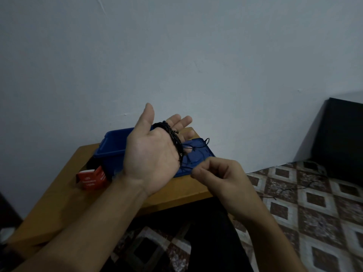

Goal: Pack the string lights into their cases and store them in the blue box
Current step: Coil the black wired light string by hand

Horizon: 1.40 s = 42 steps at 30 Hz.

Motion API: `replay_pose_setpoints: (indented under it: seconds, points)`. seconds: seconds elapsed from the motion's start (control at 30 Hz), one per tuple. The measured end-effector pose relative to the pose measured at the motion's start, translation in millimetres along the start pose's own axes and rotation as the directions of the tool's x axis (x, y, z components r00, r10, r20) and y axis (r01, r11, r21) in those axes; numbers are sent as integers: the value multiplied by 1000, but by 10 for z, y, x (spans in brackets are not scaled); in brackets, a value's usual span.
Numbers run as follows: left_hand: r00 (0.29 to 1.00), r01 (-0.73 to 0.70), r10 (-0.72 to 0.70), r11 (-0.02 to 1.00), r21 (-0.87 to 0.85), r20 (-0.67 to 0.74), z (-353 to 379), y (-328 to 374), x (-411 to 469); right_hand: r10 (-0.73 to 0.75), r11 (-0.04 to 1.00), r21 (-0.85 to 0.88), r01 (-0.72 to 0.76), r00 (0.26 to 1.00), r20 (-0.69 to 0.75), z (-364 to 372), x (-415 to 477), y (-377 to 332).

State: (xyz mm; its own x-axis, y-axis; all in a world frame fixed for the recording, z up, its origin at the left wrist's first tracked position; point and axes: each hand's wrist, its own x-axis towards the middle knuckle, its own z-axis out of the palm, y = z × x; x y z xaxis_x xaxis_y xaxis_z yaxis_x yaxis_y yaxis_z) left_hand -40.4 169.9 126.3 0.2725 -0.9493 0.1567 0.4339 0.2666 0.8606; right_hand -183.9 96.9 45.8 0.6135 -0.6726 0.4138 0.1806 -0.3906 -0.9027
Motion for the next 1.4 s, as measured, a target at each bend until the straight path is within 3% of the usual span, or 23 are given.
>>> replay_pose_setpoints:
  seconds: [0.13,0.33,0.4,0.7,0.93,1.1,1.4]
  points:
    - [1000,11,-11,993,118,2,84,-51,-23,-15,999,52,17,999,-28,-8,-4,0]
    - [997,-24,11,984,-175,-77,28,1,28,-11,995,-94,20,996,92,-16,-13,-14]
    - [996,-20,6,984,-176,-84,4,19,38,-10,998,-58,16,995,103,-16,-21,-29]
    - [998,66,-60,982,178,-36,32,-141,57,16,978,209,-14,1000,-7,-39,-33,-117]
    - [987,151,-161,899,411,-11,-29,-168,86,44,950,311,-38,999,-14,-103,-40,-146]
    - [970,240,-225,805,543,-95,-28,-238,75,-5,965,261,-3,1000,29,-111,-57,-167]
    - [945,276,-316,639,718,-81,-18,-255,13,-79,979,193,68,996,47,-48,-79,-242]
